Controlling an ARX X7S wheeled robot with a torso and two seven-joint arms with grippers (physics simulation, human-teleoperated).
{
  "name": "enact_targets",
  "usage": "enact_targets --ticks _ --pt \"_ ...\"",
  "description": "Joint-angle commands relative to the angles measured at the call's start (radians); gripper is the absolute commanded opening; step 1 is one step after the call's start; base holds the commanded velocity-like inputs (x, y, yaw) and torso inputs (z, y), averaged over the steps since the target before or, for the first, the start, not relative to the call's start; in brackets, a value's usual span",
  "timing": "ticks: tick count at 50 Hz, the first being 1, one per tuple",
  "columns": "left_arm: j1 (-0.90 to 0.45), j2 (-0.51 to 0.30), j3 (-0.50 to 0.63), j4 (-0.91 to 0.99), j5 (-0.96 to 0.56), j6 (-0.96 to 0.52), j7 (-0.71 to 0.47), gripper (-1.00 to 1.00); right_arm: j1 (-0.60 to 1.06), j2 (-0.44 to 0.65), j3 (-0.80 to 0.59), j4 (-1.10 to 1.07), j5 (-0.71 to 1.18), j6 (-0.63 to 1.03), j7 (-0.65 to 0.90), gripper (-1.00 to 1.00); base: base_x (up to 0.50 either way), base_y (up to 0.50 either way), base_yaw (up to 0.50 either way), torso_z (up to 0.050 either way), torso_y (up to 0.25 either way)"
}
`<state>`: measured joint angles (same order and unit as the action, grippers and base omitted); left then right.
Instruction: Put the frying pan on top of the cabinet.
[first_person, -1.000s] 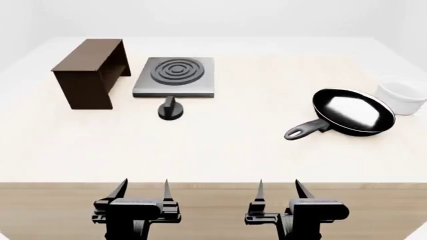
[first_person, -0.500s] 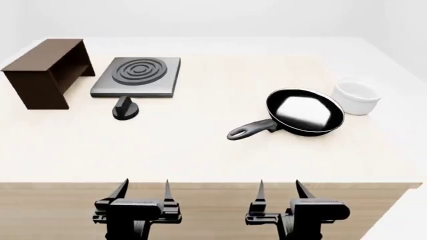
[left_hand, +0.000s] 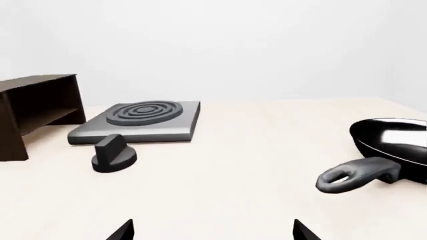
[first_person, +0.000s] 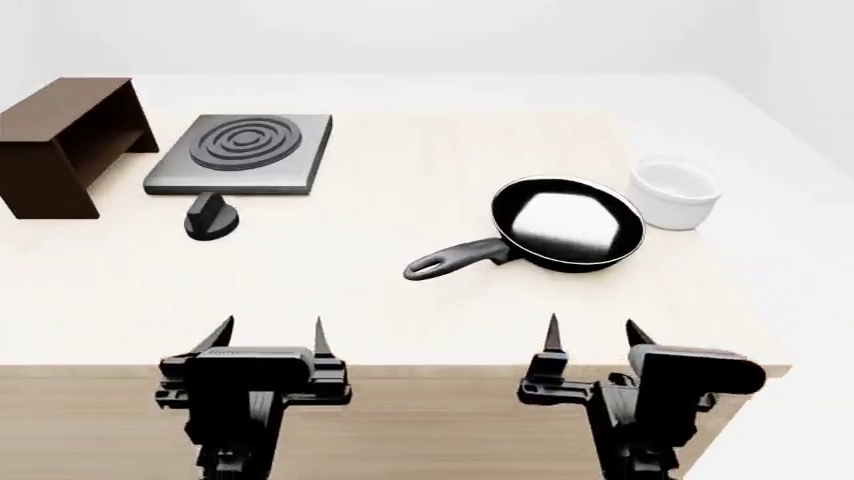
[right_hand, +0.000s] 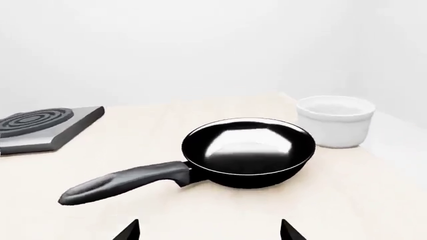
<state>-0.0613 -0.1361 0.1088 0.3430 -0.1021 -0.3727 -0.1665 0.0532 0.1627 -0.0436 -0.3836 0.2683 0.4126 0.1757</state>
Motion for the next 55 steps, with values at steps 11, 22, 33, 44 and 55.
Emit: enact_targets --ticks 11,22,33,44,55 --pt "-0.182 -0.052 -0.01 0.394 -0.007 -0.556 -0.079 1.0 0.162 0.071 0.163 -0.474 0.263 0.546 0.108 1.0 0.3 0.0 0.0 0.0 0.0" --pt "-0.182 -0.057 -0.018 0.379 -0.012 -0.532 -0.084 1.0 0.195 0.061 0.162 -0.459 0.291 0.571 0.12 1.0 0.5 0.0 0.0 0.0 0.0" --pt "-0.17 -0.062 -0.019 0.369 -0.019 -0.515 -0.087 1.0 0.178 0.059 0.161 -0.454 0.3 0.555 0.122 1.0 0.5 0.0 0.0 0.0 0.0" --pt "-0.166 -0.066 -0.023 0.365 -0.026 -0.508 -0.092 1.0 0.17 0.056 0.166 -0.449 0.317 0.547 0.124 1.0 0.5 0.0 0.0 0.0 0.001" --pt "-0.166 -0.071 -0.024 0.361 -0.031 -0.505 -0.097 1.0 0.167 0.06 0.163 -0.445 0.321 0.535 0.13 1.0 0.5 0.0 0.0 0.0 0.001"
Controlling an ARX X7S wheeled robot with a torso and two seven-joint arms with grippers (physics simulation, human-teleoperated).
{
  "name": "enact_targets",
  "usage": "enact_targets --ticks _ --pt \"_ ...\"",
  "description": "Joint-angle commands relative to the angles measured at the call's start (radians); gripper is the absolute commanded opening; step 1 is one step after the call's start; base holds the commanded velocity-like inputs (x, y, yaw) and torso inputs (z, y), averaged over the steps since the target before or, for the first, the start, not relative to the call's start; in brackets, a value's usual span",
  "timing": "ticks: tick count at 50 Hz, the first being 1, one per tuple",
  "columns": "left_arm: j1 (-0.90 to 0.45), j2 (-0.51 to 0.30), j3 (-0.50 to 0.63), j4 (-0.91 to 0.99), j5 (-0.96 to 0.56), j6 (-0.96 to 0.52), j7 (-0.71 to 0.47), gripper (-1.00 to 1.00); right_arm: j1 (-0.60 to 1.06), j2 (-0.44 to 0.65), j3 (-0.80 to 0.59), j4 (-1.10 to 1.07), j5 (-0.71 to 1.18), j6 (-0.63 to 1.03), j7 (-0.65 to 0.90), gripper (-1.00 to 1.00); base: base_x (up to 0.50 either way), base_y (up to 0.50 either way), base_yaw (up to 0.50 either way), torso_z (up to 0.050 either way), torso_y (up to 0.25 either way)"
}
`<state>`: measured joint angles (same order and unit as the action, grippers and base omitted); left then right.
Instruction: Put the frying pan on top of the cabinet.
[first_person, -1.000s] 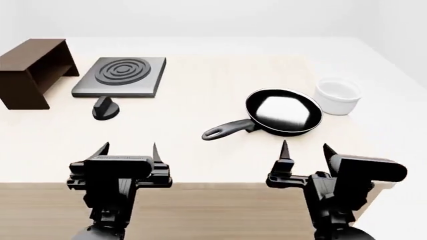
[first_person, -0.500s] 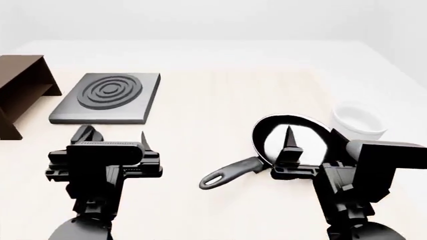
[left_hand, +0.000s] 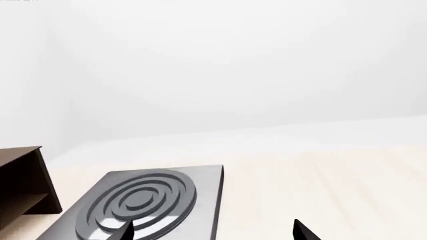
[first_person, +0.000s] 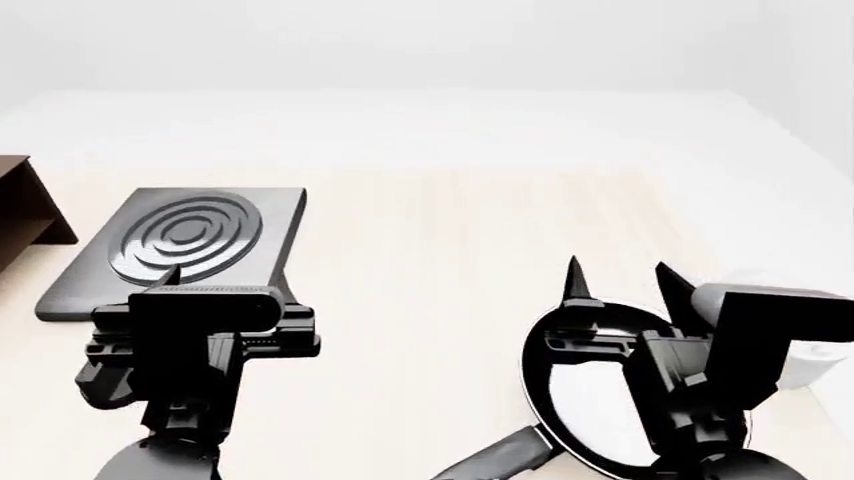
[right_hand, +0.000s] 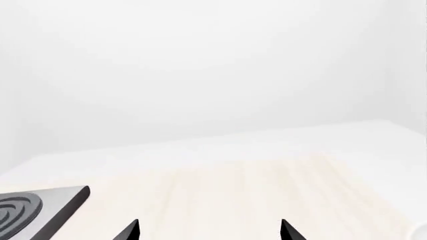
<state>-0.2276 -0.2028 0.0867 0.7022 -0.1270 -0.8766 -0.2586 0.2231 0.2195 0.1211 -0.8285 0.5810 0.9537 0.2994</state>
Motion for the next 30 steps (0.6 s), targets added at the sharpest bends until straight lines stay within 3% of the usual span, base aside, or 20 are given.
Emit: enact_targets --ticks 1,8,18,28,29,30 --pt "0.0 -0.005 -0.002 0.001 -0.007 0.0 -0.005 1.0 -0.004 0.003 -0.003 0.002 0.007 -0.009 0.006 1.0 0.5 0.0 0.0 0.0 0.0" --pt "0.003 -0.01 0.001 0.004 -0.009 0.0 -0.008 1.0 -0.013 0.008 -0.011 0.008 0.007 -0.026 -0.001 1.0 0.5 0.0 0.0 0.0 0.0" --pt "-0.005 -0.018 0.001 0.03 -0.031 -0.036 0.002 1.0 -0.015 0.019 -0.024 0.015 -0.006 -0.038 0.006 1.0 0.0 0.0 0.0 0.0 0.0" --pt "-0.227 -0.08 0.054 0.22 -0.325 -0.638 0.251 1.0 -0.014 0.027 -0.023 0.013 0.001 -0.034 0.015 1.0 0.0 0.0 0.0 0.0 0.0" --pt "-0.238 -0.072 0.034 0.226 -0.37 -0.692 0.245 1.0 -0.014 0.03 -0.031 0.015 -0.006 -0.034 0.017 1.0 0.0 0.0 0.0 0.0 0.0" --pt "-0.281 -0.18 0.049 0.148 -0.52 -0.694 0.095 1.0 -0.014 0.029 -0.035 0.014 -0.006 -0.035 0.017 1.0 0.0 0.0 0.0 0.0 0.0"
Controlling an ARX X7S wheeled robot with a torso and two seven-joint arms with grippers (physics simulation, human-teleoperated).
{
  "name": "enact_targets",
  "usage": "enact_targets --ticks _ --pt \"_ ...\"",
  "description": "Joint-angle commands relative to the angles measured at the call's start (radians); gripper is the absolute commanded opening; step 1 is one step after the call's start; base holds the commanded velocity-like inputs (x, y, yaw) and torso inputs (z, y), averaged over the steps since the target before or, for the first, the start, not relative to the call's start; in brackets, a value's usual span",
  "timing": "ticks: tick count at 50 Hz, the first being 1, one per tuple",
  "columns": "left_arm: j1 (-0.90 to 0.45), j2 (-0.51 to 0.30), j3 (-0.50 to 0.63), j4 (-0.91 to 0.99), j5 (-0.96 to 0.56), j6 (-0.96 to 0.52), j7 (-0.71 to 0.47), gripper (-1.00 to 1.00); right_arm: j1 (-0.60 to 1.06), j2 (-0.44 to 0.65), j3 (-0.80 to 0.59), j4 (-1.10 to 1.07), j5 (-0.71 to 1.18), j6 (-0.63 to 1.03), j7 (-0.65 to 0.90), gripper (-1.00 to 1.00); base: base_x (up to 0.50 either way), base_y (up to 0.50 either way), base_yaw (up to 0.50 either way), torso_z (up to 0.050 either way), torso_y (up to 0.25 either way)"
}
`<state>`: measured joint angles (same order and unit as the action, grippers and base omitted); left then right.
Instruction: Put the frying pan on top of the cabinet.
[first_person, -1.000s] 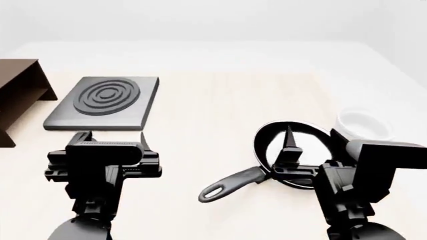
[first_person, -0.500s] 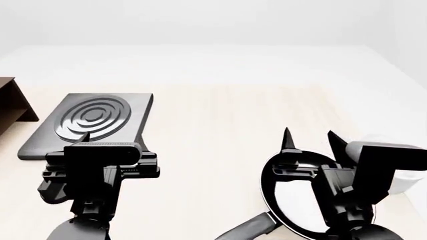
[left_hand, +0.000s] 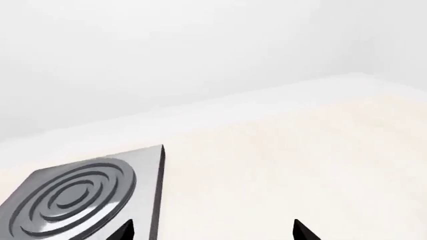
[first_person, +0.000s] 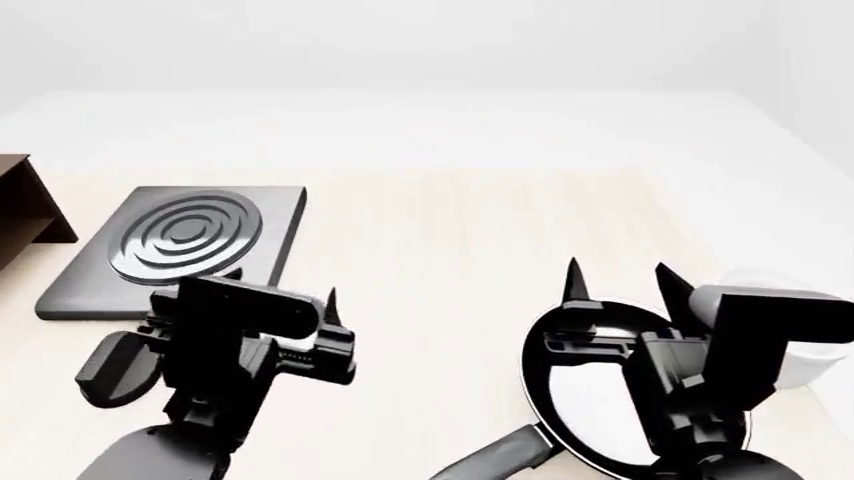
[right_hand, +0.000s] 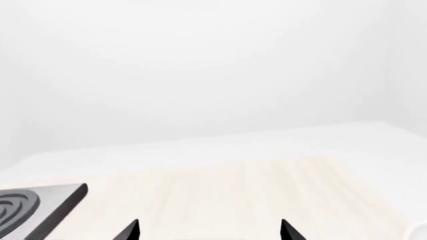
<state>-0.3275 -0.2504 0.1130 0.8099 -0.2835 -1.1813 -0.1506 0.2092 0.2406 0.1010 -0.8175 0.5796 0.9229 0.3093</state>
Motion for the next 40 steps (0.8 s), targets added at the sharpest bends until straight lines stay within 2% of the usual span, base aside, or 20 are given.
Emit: enact_targets --ticks 1,3,4,5,8,10,22,33,40 --pt "-0.243 -0.197 0.055 -0.015 -0.513 -0.389 -0.163 1.0 0.001 0.009 -0.018 0.002 -0.005 -0.003 0.009 1.0 0.0 0.0 0.0 0.0 0.0" --pt "-0.339 -0.241 0.116 -0.104 -0.813 -0.383 -0.463 1.0 0.002 0.008 -0.017 0.006 -0.004 -0.008 0.008 1.0 0.0 0.0 0.0 0.0 0.0" --pt "-0.37 -0.253 0.147 -0.146 -0.963 -0.367 -0.532 1.0 0.002 0.009 -0.021 0.011 -0.009 -0.012 0.008 1.0 0.0 0.0 0.0 0.0 0.0" --pt "-0.389 -0.263 0.174 -0.167 -1.113 -0.353 -0.571 1.0 0.002 0.009 -0.023 0.014 -0.01 -0.014 0.008 1.0 0.0 0.0 0.0 0.0 0.0" --pt "-0.436 -0.274 0.225 -0.172 -1.549 -0.329 -0.586 1.0 0.001 0.013 -0.026 0.014 -0.009 -0.012 0.009 1.0 0.0 0.0 0.0 0.0 0.0" --pt "-0.455 -0.277 0.249 -0.17 -1.605 -0.316 -0.579 1.0 0.001 0.015 -0.026 0.014 -0.007 -0.01 0.009 1.0 0.0 0.0 0.0 0.0 0.0" --pt "-0.573 -0.248 0.311 -0.311 -1.656 -0.273 -0.546 1.0 -0.005 0.025 -0.038 0.018 -0.009 -0.021 0.008 1.0 0.0 0.0 0.0 0.0 0.0" --pt "-0.593 -0.193 0.346 -0.362 -1.521 -0.293 -0.475 1.0 -0.015 0.027 -0.044 0.024 -0.007 -0.033 0.01 1.0 0.0 0.0 0.0 0.0 0.0" --pt "-0.608 -0.186 0.375 -0.375 -1.51 -0.287 -0.468 1.0 -0.019 0.028 -0.052 0.03 -0.01 -0.045 0.01 1.0 0.0 0.0 0.0 0.0 0.0"
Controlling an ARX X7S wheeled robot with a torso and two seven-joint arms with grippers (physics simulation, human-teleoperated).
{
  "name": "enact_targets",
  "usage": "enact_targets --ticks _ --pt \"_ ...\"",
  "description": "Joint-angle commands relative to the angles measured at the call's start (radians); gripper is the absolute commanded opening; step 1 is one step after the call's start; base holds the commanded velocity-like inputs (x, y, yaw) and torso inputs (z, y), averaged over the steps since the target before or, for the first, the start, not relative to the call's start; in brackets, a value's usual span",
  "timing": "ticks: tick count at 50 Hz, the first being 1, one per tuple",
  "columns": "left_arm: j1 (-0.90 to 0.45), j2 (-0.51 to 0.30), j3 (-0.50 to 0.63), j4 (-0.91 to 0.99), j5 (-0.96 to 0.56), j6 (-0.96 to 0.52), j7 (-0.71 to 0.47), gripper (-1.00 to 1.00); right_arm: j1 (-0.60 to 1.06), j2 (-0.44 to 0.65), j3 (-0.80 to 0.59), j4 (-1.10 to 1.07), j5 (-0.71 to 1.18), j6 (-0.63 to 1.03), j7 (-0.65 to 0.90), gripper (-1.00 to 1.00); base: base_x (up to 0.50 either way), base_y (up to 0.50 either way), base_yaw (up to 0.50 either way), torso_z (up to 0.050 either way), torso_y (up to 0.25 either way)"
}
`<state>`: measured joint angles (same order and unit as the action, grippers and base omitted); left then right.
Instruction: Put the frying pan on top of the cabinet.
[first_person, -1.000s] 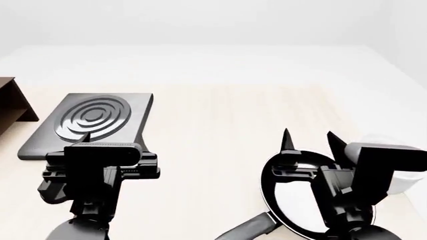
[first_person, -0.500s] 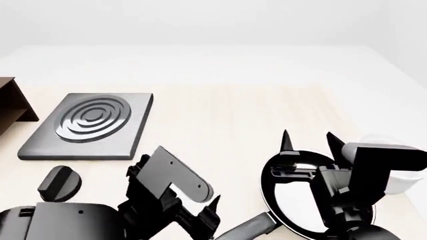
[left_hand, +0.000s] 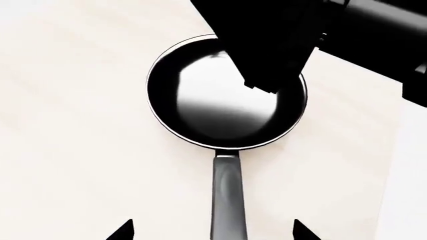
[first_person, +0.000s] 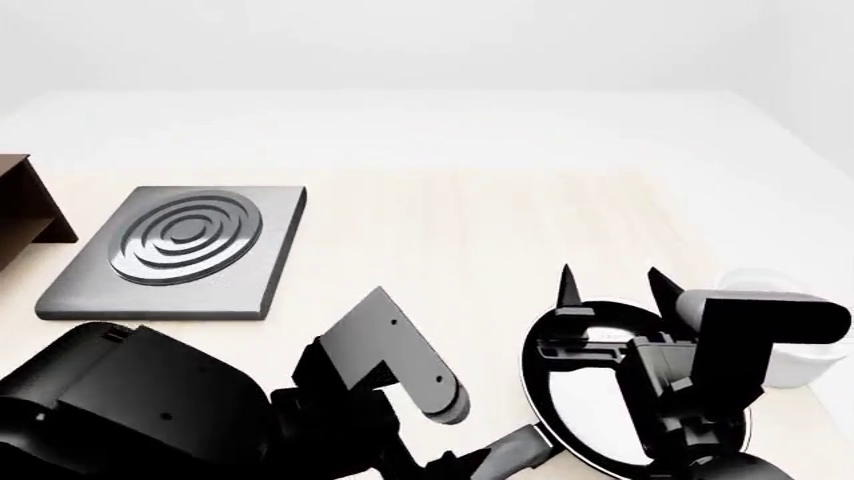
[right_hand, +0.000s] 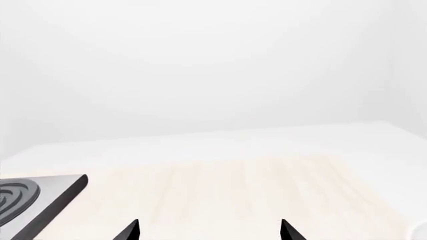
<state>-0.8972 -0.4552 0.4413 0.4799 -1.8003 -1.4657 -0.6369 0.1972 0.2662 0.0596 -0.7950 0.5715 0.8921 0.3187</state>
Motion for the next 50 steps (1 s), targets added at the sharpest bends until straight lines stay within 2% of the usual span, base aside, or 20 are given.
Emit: enact_targets --ticks 1,12,25,50 --pt "-0.038 0.021 0.051 -0.047 0.018 -0.004 0.024 1.0 -0.007 0.002 -0.011 0.007 -0.001 -0.014 0.001 1.0 0.0 0.0 0.0 0.0 0.0" --pt "-0.011 0.054 0.135 -0.095 0.194 -0.014 0.15 1.0 -0.009 0.007 -0.01 0.003 0.008 -0.016 0.007 1.0 0.0 0.0 0.0 0.0 0.0" --pt "0.021 0.059 0.204 -0.103 0.228 0.002 0.17 1.0 -0.02 0.007 -0.017 0.013 0.01 -0.035 0.005 1.0 0.0 0.0 0.0 0.0 0.0" --pt "0.038 0.051 0.309 -0.181 0.397 0.078 0.31 1.0 -0.033 0.014 -0.023 0.015 0.023 -0.049 0.012 1.0 0.0 0.0 0.0 0.0 0.0"
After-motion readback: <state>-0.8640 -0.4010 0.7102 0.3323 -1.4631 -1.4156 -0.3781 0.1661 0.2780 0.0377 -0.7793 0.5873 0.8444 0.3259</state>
